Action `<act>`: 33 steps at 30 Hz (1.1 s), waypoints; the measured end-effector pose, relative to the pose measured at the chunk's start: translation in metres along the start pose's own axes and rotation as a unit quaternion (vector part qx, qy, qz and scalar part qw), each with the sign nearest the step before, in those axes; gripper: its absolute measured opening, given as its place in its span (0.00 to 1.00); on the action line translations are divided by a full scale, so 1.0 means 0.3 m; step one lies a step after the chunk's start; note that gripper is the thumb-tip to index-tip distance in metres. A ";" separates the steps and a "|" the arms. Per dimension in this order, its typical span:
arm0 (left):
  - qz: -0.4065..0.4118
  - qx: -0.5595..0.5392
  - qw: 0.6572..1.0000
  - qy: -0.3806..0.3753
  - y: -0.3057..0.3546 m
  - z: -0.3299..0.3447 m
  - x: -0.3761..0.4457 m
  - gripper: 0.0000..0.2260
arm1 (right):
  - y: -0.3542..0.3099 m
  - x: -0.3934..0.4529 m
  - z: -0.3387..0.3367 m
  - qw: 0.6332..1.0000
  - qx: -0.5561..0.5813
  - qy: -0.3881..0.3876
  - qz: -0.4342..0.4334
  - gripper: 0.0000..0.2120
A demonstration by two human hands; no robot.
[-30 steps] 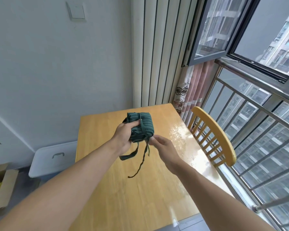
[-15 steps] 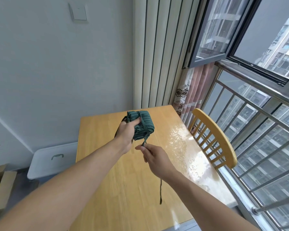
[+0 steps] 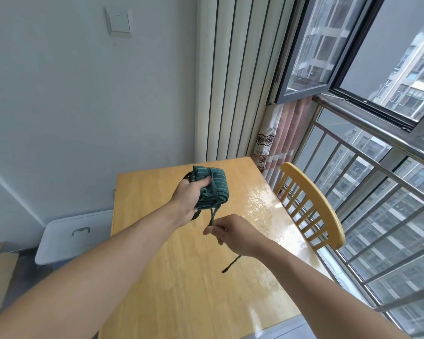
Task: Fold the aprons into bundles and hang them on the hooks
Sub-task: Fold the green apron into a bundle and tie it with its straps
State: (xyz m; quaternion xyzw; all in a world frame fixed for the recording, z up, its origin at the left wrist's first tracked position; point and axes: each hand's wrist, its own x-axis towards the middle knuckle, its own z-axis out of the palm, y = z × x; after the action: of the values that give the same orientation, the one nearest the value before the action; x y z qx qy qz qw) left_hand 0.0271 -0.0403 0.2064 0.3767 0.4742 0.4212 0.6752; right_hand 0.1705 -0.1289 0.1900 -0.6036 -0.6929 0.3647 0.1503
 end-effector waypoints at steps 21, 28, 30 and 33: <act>-0.062 0.120 0.962 -0.238 0.066 -0.029 -0.144 0.11 | 0.004 0.013 -0.232 0.979 0.071 -0.140 0.133 0.10; -0.044 0.169 0.942 -0.287 0.066 -0.052 -0.155 0.10 | -0.068 0.061 -0.338 0.965 0.064 -0.157 0.202 0.12; -0.036 0.209 0.932 -0.294 0.059 -0.052 -0.150 0.10 | -0.089 0.076 -0.333 0.963 0.060 -0.145 0.218 0.14; -0.012 0.256 0.934 -0.250 0.036 -0.052 -0.134 0.11 | -0.112 0.096 -0.313 0.968 0.013 -0.110 0.223 0.16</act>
State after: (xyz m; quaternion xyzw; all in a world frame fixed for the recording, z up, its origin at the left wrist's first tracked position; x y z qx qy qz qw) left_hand 0.0020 -0.0719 0.2250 0.6244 0.3858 0.1696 0.6577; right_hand 0.2004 -0.0715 0.2711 -0.6972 -0.5483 0.4619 -0.0044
